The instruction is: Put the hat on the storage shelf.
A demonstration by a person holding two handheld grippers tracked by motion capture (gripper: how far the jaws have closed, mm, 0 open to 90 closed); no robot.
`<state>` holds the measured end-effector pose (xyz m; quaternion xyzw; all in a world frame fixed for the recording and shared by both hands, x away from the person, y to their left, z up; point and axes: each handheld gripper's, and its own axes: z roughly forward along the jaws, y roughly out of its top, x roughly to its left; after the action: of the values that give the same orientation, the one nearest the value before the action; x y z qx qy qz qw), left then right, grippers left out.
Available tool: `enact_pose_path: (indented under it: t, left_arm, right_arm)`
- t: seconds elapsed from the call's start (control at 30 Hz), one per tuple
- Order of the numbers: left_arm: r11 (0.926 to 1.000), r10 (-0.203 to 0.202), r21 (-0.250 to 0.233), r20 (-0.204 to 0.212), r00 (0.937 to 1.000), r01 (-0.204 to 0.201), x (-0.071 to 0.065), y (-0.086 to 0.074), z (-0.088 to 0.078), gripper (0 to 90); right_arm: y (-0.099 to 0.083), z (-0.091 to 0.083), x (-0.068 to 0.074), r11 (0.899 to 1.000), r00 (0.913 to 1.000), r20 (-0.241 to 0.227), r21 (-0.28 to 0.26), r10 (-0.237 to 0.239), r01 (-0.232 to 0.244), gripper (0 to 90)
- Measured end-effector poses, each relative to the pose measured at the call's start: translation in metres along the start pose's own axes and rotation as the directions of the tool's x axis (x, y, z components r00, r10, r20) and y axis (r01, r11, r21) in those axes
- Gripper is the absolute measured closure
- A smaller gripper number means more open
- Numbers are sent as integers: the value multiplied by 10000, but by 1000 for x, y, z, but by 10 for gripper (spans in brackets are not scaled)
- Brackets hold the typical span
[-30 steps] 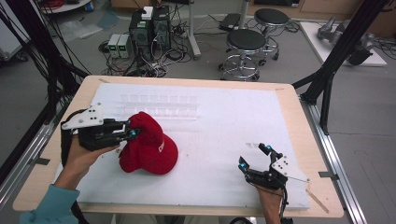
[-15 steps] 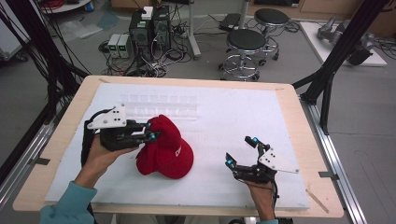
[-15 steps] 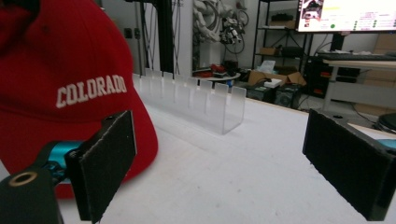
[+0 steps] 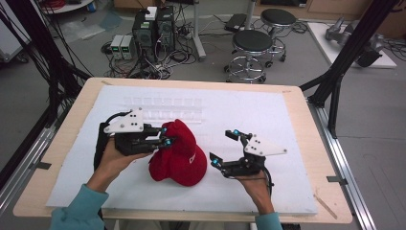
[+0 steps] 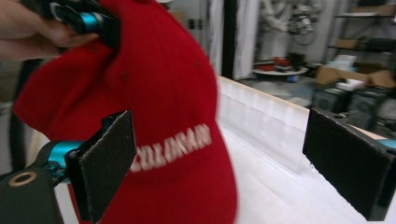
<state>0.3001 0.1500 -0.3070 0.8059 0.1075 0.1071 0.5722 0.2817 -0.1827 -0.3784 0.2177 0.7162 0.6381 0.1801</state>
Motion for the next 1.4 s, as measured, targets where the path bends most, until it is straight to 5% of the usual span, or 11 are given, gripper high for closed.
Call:
enact_pose_path:
  t: [0.27,0.43,0.57,0.83,1.0,1.03,1.07,1.1,1.17,1.23,1.4]
  left_arm:
    - [9999,148,32,192,9997,-148,-3,1,1,824]
    - [9998,199,25,242,9995,-200,-6,2,0,824]
    - [9997,228,-17,430,9988,-227,-8,2,1,824]
    - [9994,339,94,503,9982,-344,-8,1,3,824]
    - [9992,379,102,498,9980,-385,-7,1,2,824]
    - [9991,394,116,488,9980,-400,-7,1,2,823]
    - [9989,437,173,524,9977,-447,-7,0,2,823]
    - [9987,465,162,549,9974,-475,-8,0,3,823]
    - [9988,466,155,543,9974,-475,-8,0,3,823]
    - [9992,386,107,514,9979,-392,-8,0,3,822]
    - [9996,286,16,544,9981,-287,-8,-1,2,815]
  right_arm:
    - [17,32,8,9968,9919,-1193,613,-446,522,88]
    - [23,51,16,9919,9750,-2117,914,-675,885,164]
    - [23,59,21,9835,9717,-2161,1301,-959,1260,173]
    - [22,63,17,9830,9585,-2799,1533,-549,1010,458]
    - [22,61,15,9868,9634,-2677,1591,146,292,523]
    - [21,62,14,9869,9615,-2737,1603,240,210,607]
    - [20,61,14,9853,9513,-3056,1702,405,127,618]
    - [20,61,14,9853,9513,-3056,1702,405,127,618]
    - [21,61,15,9846,9557,-2909,1745,444,73,705]
    - [21,60,14,9845,9494,-3061,1749,698,-160,836]
    - [22,59,19,9857,9521,-3007,1686,556,-43,857]
